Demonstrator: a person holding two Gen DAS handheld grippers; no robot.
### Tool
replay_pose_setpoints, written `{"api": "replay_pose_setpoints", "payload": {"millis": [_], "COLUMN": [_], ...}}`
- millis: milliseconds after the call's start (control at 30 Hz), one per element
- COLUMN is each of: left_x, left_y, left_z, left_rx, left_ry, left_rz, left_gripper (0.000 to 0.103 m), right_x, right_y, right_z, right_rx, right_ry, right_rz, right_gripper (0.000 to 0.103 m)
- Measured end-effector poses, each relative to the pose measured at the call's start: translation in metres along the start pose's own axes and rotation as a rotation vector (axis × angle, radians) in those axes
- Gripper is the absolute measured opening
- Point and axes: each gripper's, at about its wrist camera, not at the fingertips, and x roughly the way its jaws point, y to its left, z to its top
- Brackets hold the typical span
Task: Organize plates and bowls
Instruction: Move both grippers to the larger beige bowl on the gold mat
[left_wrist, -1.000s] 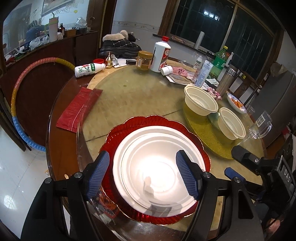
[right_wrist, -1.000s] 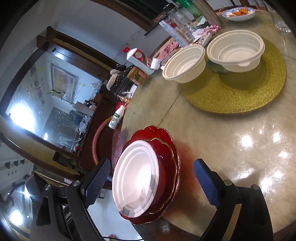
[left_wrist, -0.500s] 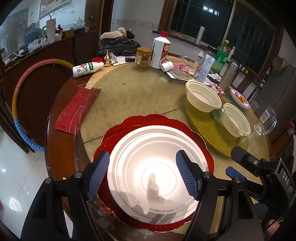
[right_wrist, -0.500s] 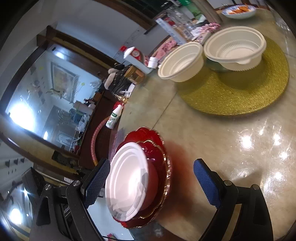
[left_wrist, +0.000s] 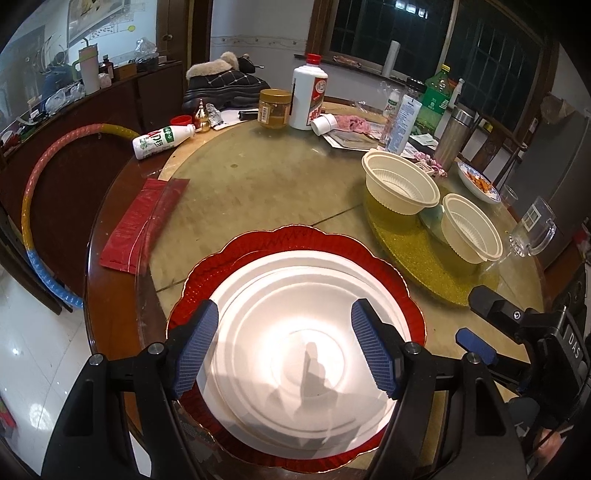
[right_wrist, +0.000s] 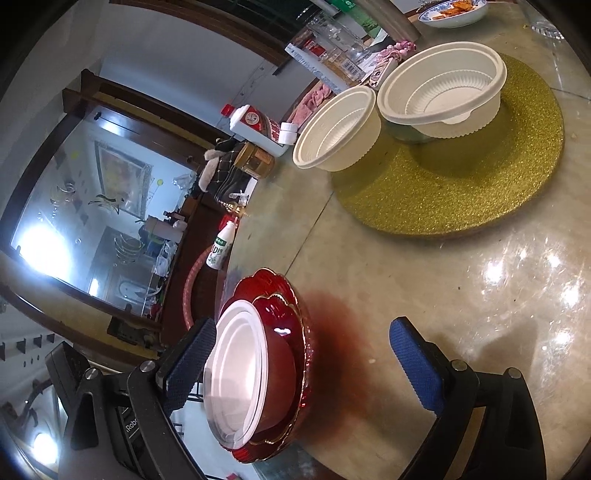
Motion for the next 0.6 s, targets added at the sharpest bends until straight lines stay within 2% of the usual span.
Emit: {"api": "replay_pose_setpoints", "payload": {"millis": [233,400,500,533,600], "left_x": [-0.003,-0.003,0.01,0.014,0.021], "left_y": [-0.003,-0.019,-0.032,-0.036,-0.043], "left_z": [0.017,0.038,0.057,0.066,0.08], "left_rx": [0.001,0.009,0.002,-0.015,-0.051], "left_ry": [0.021,0.042,0.097,0.103,0.107], "left_rz": [-0.031,-0.094,-0.124,-0.141,-0.152], "left_gripper": [0.074,0.074,0.074,0.074,0.074], "right_x": [-0.003,-0.016,-0.027,-0.033,-0.036], "right_y": [0.003,0.006,0.012,0.02,0.024], "right_z": [0.008,0.019,0.033,0.05,0.062], "right_rx": [-0.03,-0.048,-0.064,-0.094,-0.11], "right_ry": [-0.001,-0.021,-0.044,-0.066,-0.082], "right_rz": [-0.011,-0.011,-0.018,-0.014,-0.015], "right_gripper": [0.096,0.096,0.096,0.097,0.097]}}
